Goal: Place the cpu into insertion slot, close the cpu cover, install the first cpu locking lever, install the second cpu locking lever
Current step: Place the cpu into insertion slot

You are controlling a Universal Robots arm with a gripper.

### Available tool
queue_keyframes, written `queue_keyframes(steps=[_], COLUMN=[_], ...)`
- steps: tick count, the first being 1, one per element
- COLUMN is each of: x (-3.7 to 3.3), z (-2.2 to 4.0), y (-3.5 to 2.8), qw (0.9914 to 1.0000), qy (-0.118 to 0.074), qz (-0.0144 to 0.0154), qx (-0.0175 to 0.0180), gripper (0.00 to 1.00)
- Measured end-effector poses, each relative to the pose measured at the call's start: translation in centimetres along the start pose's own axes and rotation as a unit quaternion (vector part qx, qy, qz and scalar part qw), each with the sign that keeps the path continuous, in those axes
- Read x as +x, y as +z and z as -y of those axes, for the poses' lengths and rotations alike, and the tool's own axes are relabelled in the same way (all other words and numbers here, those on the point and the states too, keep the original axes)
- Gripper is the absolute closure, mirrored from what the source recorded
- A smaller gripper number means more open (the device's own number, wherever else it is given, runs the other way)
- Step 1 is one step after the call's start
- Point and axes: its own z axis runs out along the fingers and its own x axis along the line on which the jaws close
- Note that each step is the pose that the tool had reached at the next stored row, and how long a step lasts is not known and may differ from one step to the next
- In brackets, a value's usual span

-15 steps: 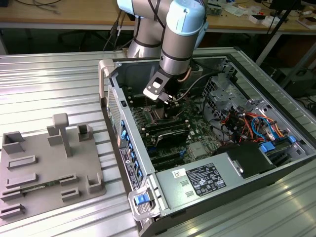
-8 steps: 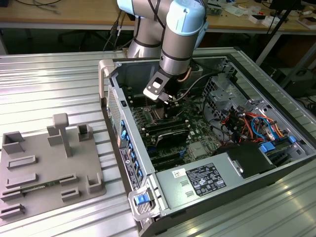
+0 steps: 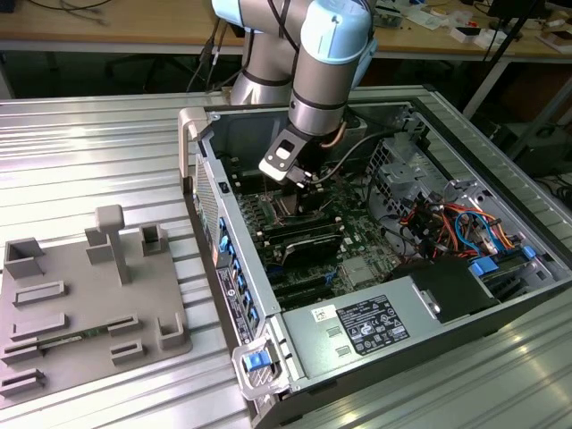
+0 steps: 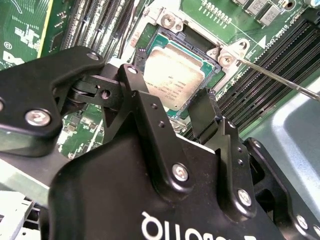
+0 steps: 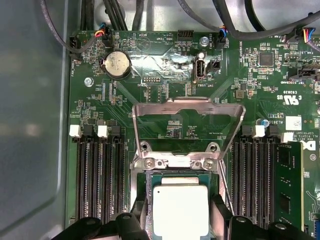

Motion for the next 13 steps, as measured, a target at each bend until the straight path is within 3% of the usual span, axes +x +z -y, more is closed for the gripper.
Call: queue_keyframes(steps=[7, 13], x=[0.06, 0.08], z=[0.01, -0.03], y=[0.13, 0.23], qw=[0.99984, 0.99982], qy=[0.018, 0.019], qz=[0.0008, 0.0009], qx=[0.0007, 0.0008], gripper=[0.38, 0.38])
